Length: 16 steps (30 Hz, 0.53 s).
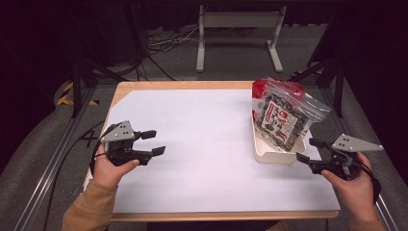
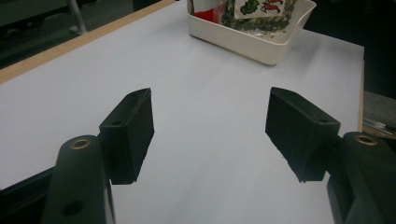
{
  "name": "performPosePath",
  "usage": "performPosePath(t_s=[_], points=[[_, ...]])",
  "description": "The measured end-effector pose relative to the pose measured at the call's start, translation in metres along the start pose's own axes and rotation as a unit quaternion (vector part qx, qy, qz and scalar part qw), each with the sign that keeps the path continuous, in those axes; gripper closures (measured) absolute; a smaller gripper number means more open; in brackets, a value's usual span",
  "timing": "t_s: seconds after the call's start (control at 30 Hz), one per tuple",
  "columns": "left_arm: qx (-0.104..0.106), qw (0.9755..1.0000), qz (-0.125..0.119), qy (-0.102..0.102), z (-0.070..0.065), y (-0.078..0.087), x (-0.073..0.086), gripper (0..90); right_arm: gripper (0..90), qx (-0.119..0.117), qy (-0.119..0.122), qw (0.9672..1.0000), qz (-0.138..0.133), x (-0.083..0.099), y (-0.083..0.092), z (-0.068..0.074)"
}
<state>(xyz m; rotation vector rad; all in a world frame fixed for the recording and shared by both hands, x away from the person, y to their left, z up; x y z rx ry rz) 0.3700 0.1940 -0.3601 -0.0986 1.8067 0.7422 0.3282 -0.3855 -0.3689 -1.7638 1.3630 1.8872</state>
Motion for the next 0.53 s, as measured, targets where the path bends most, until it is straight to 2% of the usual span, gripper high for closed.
performPosePath(t_s=[0.2,0.23,0.43,0.53], points=[[-0.005,0.9999,-0.004,0.010,0.001,0.003,0.018,32.9,24.0,-0.003,-0.008,0.9997,-0.023,0.016,-0.005,0.006],[-0.007,0.9999,-0.007,0.011,0.001,0.003,0.021,32.8,21.8,-0.001,-0.008,0.9995,-0.030,0.020,-0.006,0.007],[-0.019,0.9996,-0.015,0.011,0.004,0.003,0.035,32.6,21.8,0.009,-0.017,0.9989,-0.042,0.030,-0.007,0.008],[-0.024,0.9994,-0.016,0.017,0.007,0.002,0.039,32.4,21.7,0.009,-0.023,0.9991,-0.035,0.034,-0.010,0.008]])
Point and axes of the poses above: each handheld gripper's, and its own axes: y roughly backward along the jaws, x roughly out of its underside, z roughly to its left, the point moved 1 cm from there along -y, roughly forward along the jaws, and after that the axes turned 7 degrees about y, right-handed, at the moved point
